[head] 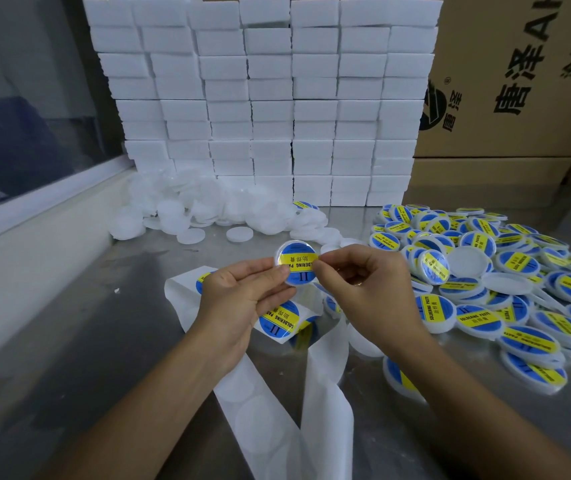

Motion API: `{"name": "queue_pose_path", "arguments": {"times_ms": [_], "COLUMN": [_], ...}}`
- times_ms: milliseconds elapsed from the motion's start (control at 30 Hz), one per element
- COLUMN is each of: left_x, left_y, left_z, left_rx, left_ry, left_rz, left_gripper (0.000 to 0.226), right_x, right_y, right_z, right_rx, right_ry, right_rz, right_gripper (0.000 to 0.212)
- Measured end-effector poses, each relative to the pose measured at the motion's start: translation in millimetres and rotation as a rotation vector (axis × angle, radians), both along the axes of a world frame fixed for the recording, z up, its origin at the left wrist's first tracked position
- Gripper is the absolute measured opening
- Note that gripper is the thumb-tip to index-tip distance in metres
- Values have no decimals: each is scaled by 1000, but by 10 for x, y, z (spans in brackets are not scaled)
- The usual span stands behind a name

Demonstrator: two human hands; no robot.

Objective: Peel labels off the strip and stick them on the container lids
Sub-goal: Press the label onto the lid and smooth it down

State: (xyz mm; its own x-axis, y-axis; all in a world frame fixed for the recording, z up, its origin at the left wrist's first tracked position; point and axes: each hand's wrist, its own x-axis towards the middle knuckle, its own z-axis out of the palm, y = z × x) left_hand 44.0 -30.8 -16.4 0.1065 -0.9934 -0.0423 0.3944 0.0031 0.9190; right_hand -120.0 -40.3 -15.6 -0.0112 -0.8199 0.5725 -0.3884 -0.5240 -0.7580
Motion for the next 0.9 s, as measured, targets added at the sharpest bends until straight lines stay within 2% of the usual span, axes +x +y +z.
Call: {"name": "queue_pose_path", "arguments": {"times_ms": [100,300,500,600,700,900], "left_x": [5,-16,-34,-28,-45,-72], "left_y": [-4,13,12,5,13,20], "left_z": [5,16,13,10,8,-7], "left_rx": [1,-30,-52,-86,-129,-136], "left_ry": [-19,-50,-41,-25,17,84], "left_rz": [14,15,-23,-56,-83,-156], "left_gripper": [32,22,17,24,36,44], "right_x": [14,3,18,27,31,58], "right_y": [13,-10,-20,-10,0,-7], "right_z": [-14,-51,-64,-46,-44,-65], "right_rx": [-98,-152,-210,-248,-197,24], "right_ry": [67,138,134,102,23,-124], "right_rz": [-34,-107,-167,-177,-147,-63], "right_gripper": [4,5,2,2,4,20]}}
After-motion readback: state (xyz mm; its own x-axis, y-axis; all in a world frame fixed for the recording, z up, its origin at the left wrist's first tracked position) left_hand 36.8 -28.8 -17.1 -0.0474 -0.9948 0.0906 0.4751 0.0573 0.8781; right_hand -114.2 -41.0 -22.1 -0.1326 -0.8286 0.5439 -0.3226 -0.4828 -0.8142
